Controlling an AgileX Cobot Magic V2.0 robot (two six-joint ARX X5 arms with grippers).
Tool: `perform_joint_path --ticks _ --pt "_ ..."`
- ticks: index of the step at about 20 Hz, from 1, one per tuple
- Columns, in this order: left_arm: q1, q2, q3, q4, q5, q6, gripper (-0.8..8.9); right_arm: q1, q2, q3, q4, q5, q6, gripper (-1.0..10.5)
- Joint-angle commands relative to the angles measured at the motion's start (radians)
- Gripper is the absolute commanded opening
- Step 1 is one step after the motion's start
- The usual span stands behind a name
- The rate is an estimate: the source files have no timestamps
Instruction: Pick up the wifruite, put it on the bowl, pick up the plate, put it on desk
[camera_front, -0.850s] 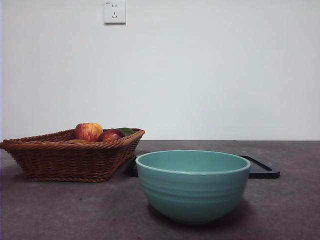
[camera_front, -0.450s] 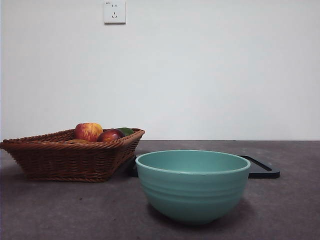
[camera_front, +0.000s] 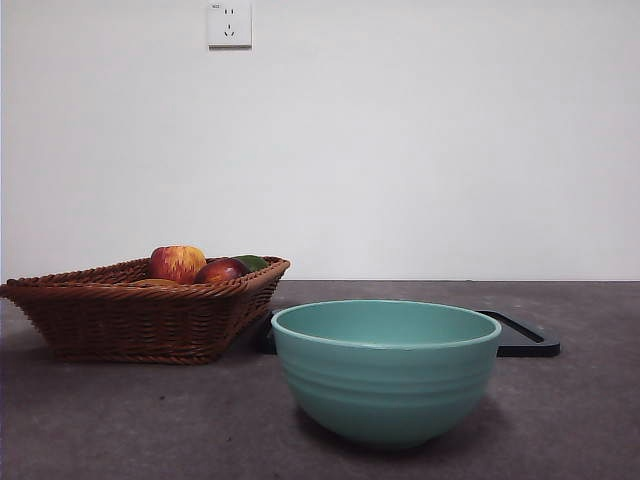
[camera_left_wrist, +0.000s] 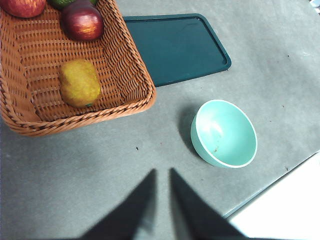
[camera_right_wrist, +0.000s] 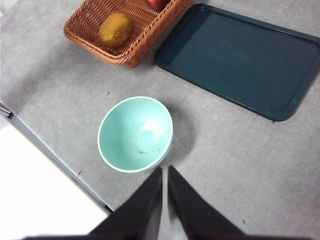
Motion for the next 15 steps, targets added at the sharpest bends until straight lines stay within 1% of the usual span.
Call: perform_joint_path --ticks 1,2,3,4,9,12,15 --pt "-0.003 0.005 0.019 0.006 0.005 0.018 3.13 0.005 0.006 0.021 0.003 -0.003 -0.005 2.1" --pt "-0.003 0.005 0.019 0.006 0.005 0.018 4.18 0.005 0.006 0.021 0.003 -0.003 -0.001 3.5" --pt "-0.003 0.005 0.019 0.006 0.005 0.017 4.83 0.005 0.006 0.021 0.003 -0.003 0.0 4.5" --pt "-0.003 0.005 0.019 0.006 0.005 0.014 5.1 0.005 0.006 0.021 0.003 -0.003 0.0 4.9" --pt "-0.003 0.006 0.019 0.008 0.005 0.013 5.04 0.005 0.006 0.021 0.003 -0.003 0.001 4.9" --pt "-0.003 0.023 0.02 0.033 0.005 -0.017 5.01 0.005 0.006 0.021 0.003 -0.003 0.005 4.9" --pt "-0.012 0.078 0.039 0.068 -0.003 -0.028 4.98 0.005 0.006 0.021 0.003 -0.003 0.005 4.9"
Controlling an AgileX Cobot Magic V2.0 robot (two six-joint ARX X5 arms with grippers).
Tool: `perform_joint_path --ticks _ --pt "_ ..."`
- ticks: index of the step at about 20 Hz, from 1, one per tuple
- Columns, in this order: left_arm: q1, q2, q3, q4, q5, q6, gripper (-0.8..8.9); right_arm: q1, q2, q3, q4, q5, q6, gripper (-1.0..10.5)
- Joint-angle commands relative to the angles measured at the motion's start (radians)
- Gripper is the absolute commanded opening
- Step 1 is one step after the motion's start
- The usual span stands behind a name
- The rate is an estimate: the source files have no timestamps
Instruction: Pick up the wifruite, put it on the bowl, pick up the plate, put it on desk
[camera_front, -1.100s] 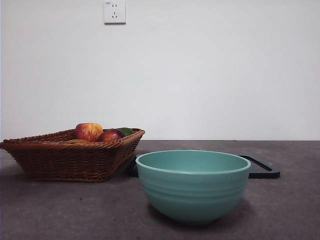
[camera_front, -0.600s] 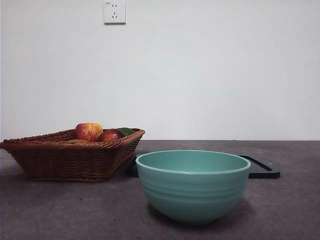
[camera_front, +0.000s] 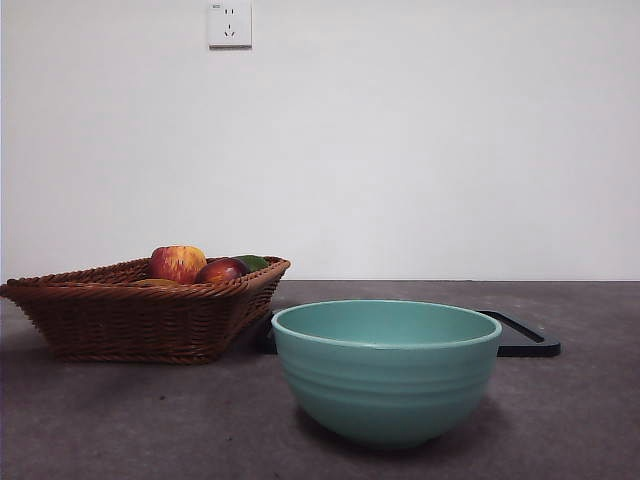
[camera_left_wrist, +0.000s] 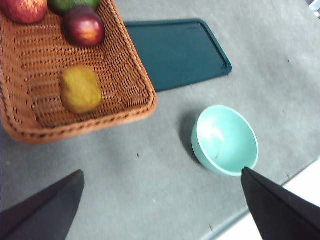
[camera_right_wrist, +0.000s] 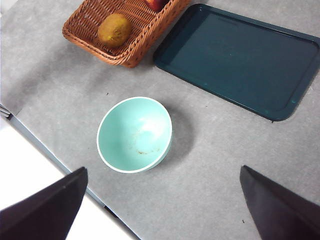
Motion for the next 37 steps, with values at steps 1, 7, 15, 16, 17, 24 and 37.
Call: perform_joint_path --ticks 1,7,15,16,17,24,37 --pt "-0.017 0.061 0.045 0.028 -0.014 -0.012 4.97 0.005 0.006 0.021 0.003 -0.003 0.004 4.9" --pt "-0.105 0.285 0.177 0.095 -0.153 -0.02 4.95 0.005 0.006 0.021 0.003 -0.003 0.018 4.9" --pt "-0.205 0.607 0.279 0.177 -0.37 -0.023 4.91 0.005 0.006 0.021 0.004 -0.003 0.018 4.9" --pt "-0.21 0.64 0.279 0.189 -0.387 -0.023 4.91 0.005 0.006 0.021 0.004 -0.003 0.019 4.9" --pt "-0.216 0.677 0.279 0.198 -0.406 -0.023 4.91 0.005 0.006 0.021 0.004 -0.003 0.019 4.9" --pt "-0.233 0.859 0.279 0.29 -0.455 -0.023 4.91 0.005 0.006 0.021 0.004 -0.003 0.019 4.9" --pt "-0.234 1.022 0.279 0.358 -0.483 -0.023 4.7 0.005 0.006 0.021 0.004 -0.003 0.019 4.9"
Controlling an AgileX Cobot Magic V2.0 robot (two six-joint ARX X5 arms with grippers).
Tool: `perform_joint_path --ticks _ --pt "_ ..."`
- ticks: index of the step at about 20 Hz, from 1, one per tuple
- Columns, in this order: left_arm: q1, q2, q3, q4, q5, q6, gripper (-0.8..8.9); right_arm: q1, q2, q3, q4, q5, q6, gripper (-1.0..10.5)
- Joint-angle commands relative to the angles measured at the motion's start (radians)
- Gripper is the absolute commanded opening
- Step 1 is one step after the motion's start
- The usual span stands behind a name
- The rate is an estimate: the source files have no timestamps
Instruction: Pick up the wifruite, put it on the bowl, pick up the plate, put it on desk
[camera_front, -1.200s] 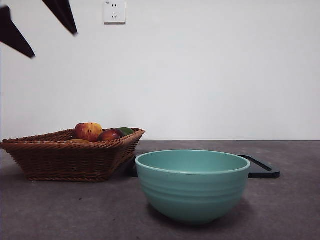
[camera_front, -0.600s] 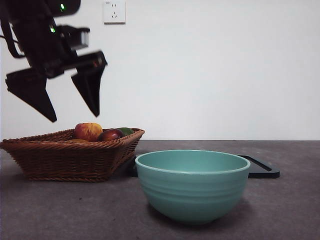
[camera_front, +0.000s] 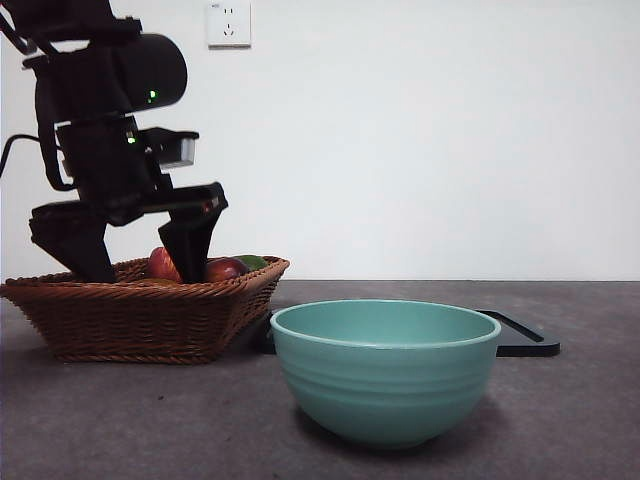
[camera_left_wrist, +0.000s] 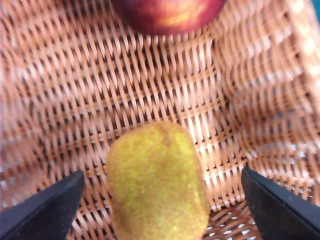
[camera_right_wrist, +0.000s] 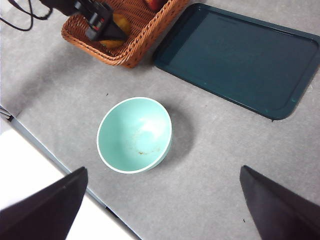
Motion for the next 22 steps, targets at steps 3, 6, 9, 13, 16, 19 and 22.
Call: perform_joint_path --ticks 3,6,9,13,16,19,22 --pt "-0.006 0.022 0.023 0.023 -0.007 0.0 4.01 0.005 0.006 0.021 0.003 -0.003 0.008 4.9" --pt "-0.006 0.023 0.023 0.021 -0.007 0.0 3.38 0.005 0.006 0.021 0.003 -0.003 0.008 4.9" --pt "-0.006 0.023 0.023 0.018 -0.007 0.0 2.02 0.005 0.006 0.021 0.004 -0.003 0.008 4.9" --pt "-0.006 0.023 0.023 0.014 -0.007 0.0 1.82 0.005 0.006 0.021 0.004 -0.003 0.008 4.9" --pt "-0.006 0.015 0.031 0.005 -0.006 0.0 1.82 0.005 0.006 0.021 0.004 -0.003 0.008 4.9" --pt "-0.013 -0.039 0.039 0.001 -0.006 0.0 1.83 0.005 0.006 0.021 0.004 -0.003 0.008 4.9" --pt "-0.03 -0.145 0.042 -0.01 0.021 0.0 1.83 0.005 0.006 0.021 0.004 -0.002 0.008 4.9"
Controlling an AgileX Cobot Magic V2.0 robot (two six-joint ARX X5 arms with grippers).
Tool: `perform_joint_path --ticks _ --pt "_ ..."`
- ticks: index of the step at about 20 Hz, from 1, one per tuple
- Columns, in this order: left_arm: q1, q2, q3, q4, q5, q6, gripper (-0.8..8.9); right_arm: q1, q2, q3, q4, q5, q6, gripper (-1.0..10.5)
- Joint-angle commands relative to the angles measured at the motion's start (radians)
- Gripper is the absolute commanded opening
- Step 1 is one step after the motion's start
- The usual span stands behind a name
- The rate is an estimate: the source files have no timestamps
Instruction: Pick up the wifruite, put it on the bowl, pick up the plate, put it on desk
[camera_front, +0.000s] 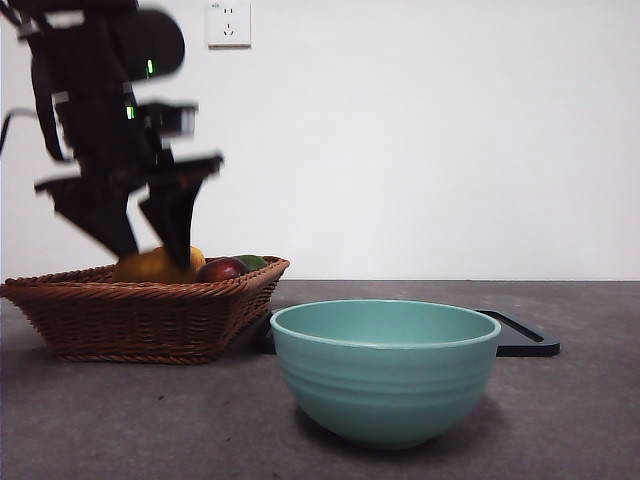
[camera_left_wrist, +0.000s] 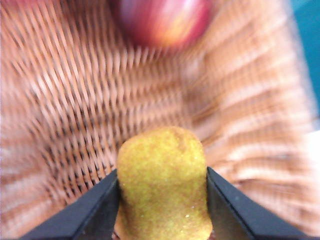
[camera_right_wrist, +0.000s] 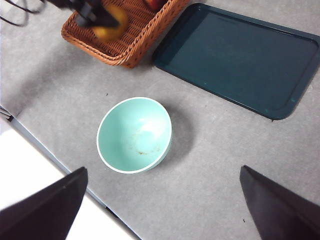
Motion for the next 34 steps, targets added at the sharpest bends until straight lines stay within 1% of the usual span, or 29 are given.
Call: perform_joint_path --ticks 1,3,6,10,14,19,22,26,30,31,32,33,34 --pt "-0.024 -0.089 0.036 -0.012 0.033 0.0 1.83 0.005 0.006 0.021 0.005 -0.002 0.008 4.9" --pt "-0.056 -0.175 0.039 -0.046 0.08 0.0 1.84 0.005 0.006 0.021 0.005 0.001 0.008 4.9" --pt "-0.134 -0.28 0.039 -0.09 0.138 0.0 1.85 0.004 0.006 0.021 0.011 0.001 0.008 4.9" --pt "-0.273 -0.316 0.039 -0.104 0.14 -0.003 1.86 0.004 0.006 0.021 0.019 0.001 0.012 4.9" --pt "-0.399 -0.245 0.039 -0.081 0.139 -0.003 1.87 0.004 0.006 0.021 0.018 0.001 0.012 4.9" --pt "-0.493 -0.088 0.039 -0.027 0.136 -0.002 1.87 0.004 0.006 0.021 0.018 0.001 0.012 4.9" --pt "-0.528 0.0 0.039 -0.005 0.122 0.002 1.87 0.004 0.006 0.021 0.018 0.001 0.012 4.9" --pt "-0.56 0.094 0.039 0.009 0.055 0.013 1.87 0.004 0.006 0.021 0.018 0.001 0.012 4.9" --pt "-0.569 0.146 0.039 0.018 0.043 0.024 1.88 0.004 0.006 0.021 0.018 0.001 0.012 4.9" --pt "-0.57 0.154 0.039 0.02 0.042 0.024 1.99 0.004 0.006 0.021 0.018 0.001 0.012 4.9" --pt "-0.57 0.161 0.039 0.023 0.042 0.024 2.32 0.004 0.006 0.021 0.018 0.001 0.012 4.9" --pt "-0.57 0.165 0.039 0.024 0.042 0.024 2.88 0.004 0.006 0.021 0.018 0.001 0.012 4.9" --pt "-0.571 0.167 0.039 0.024 0.042 0.023 3.22 0.004 0.006 0.021 0.018 0.001 0.012 4.9"
